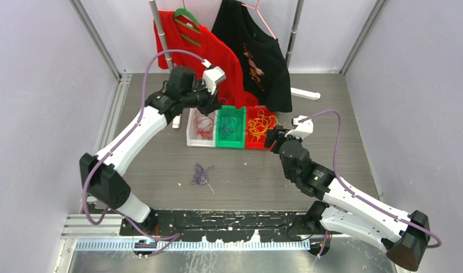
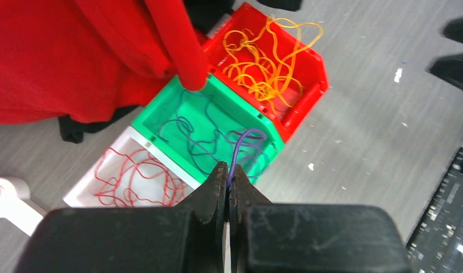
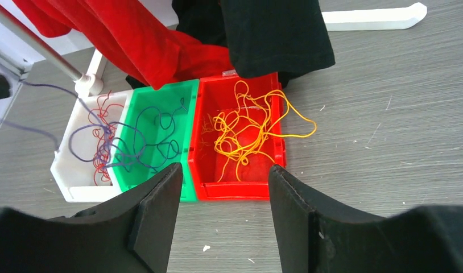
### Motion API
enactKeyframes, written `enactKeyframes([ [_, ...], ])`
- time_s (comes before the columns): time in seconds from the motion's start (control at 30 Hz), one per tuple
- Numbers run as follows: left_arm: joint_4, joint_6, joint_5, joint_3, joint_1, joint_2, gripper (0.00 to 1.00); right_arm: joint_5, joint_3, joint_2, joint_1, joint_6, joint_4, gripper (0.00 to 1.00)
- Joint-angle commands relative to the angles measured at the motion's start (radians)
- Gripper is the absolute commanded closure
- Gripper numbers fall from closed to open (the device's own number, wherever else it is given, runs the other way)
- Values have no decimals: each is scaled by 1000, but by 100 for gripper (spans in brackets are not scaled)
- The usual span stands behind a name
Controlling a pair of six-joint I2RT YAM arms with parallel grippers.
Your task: Untangle the cables
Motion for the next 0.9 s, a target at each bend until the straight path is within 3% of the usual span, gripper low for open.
enactKeyframes([
  [0.0, -4, 54, -105, 124, -9, 104, 100, 52, 15, -24, -4, 10, -10, 38],
  [0.27, 4, 68, -147, 141, -46, 277, 100, 38, 36, -5, -5, -1, -30, 41],
  [0.5, -119, 54, -103, 251, -65, 404, 86, 7, 74, 28, -6, -17, -44, 41],
  [0.7, -117, -20, 13, 264, -63, 409, 69, -27, 108, 71, -7, -35, -46, 41],
  [0.87, -99, -95, 67, 265, -77, 396, 67, -49, 135, 88, -6, -48, -51, 41],
])
